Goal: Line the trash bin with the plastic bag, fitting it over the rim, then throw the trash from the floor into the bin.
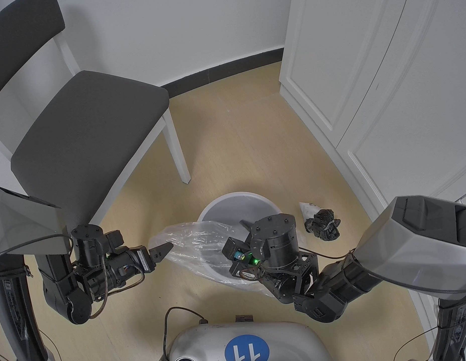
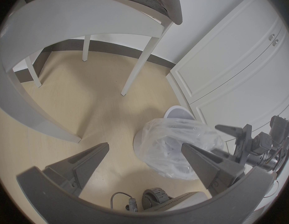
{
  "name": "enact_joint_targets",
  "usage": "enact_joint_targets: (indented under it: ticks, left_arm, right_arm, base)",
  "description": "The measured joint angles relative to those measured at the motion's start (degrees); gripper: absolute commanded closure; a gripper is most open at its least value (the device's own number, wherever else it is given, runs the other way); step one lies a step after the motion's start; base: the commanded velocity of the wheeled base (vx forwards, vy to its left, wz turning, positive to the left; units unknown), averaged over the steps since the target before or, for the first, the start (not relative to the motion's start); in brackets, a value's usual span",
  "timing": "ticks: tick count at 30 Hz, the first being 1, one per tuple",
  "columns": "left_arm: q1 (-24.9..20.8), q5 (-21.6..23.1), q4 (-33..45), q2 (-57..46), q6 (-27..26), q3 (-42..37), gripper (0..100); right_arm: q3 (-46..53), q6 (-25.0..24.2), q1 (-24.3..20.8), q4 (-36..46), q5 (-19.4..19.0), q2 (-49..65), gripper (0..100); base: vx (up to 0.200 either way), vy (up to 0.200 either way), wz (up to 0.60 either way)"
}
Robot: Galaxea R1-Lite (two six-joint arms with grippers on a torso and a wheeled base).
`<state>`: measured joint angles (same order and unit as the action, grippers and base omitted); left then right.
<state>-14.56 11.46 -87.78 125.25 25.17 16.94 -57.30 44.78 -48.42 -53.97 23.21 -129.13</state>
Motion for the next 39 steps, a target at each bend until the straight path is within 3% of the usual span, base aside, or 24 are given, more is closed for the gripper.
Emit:
enact_joint_targets:
  ticks: [19,28,39]
  left_arm:
    - [-0.24,-0.02,-0.10,-0.24,-1.34,-0.85,0]
    - [-0.62,-0.02,-0.10,-0.94,-1.39,-0.85,0]
    - [-0.96,0.11,-0.07,-2.84,-1.37,-1.01,0]
  right_arm:
    - [-5.08,-0.38,3.91,-3.54,-0.04,-0.77,100]
    - [-16.54,-2.95,7.30,-3.29,0.43,-6.06,100]
    - [-31.26,-7.91,9.36,-2.99,3.77,-13.53,100]
  base:
    - [0.000,0.000,0.00]
    - [0.000,0.000,0.00]
    - [0.000,0.000,0.00]
